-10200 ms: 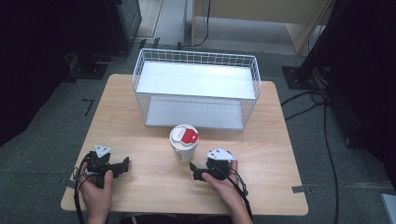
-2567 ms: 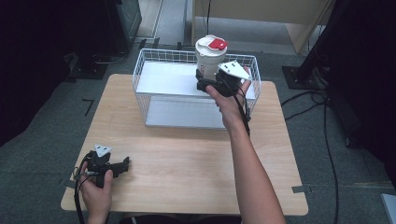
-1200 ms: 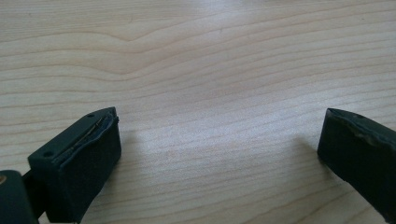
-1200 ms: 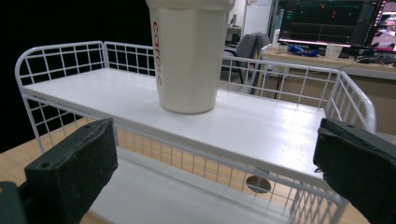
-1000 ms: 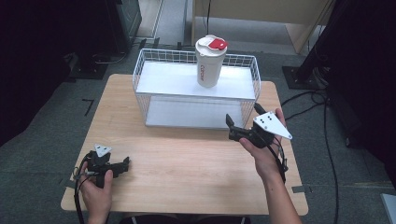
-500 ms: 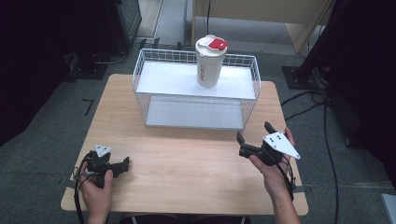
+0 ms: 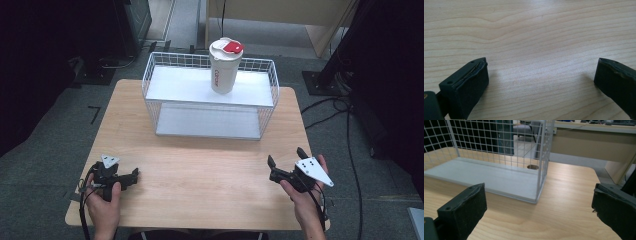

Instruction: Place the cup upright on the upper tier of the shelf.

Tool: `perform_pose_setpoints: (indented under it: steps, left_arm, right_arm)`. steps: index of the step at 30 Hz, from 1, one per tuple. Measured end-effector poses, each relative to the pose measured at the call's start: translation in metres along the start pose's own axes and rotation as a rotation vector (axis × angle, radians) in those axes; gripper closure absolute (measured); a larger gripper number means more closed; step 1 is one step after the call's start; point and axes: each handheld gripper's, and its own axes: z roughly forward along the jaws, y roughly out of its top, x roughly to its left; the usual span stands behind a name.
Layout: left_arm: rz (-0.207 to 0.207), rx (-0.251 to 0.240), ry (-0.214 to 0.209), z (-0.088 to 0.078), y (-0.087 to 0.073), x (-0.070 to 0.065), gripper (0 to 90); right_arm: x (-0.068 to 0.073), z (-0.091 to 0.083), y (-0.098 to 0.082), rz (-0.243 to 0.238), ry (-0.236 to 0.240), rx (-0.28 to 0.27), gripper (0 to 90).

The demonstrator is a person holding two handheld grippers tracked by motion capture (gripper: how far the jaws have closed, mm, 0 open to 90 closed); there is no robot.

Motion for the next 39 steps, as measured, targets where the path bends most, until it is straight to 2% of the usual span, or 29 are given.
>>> perform_pose_setpoints:
  steps: [11, 17, 23, 27, 36, 37, 39]
  left_arm:
    - [-0.002, -0.002, 0.000, 0.000, 0.000, 0.000, 0.0]
    - [0.000, 0.000, 0.000, 0.000, 0.000, 0.000, 0.0]
    - [-0.001, -0.002, 0.001, 0.000, 0.000, 0.000, 0.0]
    - [0.000, 0.000, 0.000, 0.000, 0.000, 0.000, 0.0]
    - [0.000, 0.000, 0.000, 0.000, 0.000, 0.000, 0.0]
    - [0.000, 0.000, 0.000, 0.000, 0.000, 0.000, 0.0]
    - [0.000, 0.000, 0.000, 0.000, 0.000, 0.000, 0.0]
  right_arm:
    - [-0.022, -0.016, -0.025, 0.018, -0.056, 0.051, 0.0]
    - [-0.029, -0.020, -0.038, 0.005, -0.082, 0.086, 0.0]
    - [-0.038, -0.025, -0.052, 0.019, -0.102, 0.122, 0.0]
    - [-0.046, -0.028, -0.064, 0.005, -0.126, 0.161, 0.0]
    - [-0.060, -0.036, -0.077, 0.018, -0.160, 0.207, 0.0]
    - [-0.062, -0.038, -0.081, 0.012, -0.176, 0.233, 0.0]
    - [-0.064, -0.040, -0.084, 0.008, -0.179, 0.254, 0.0]
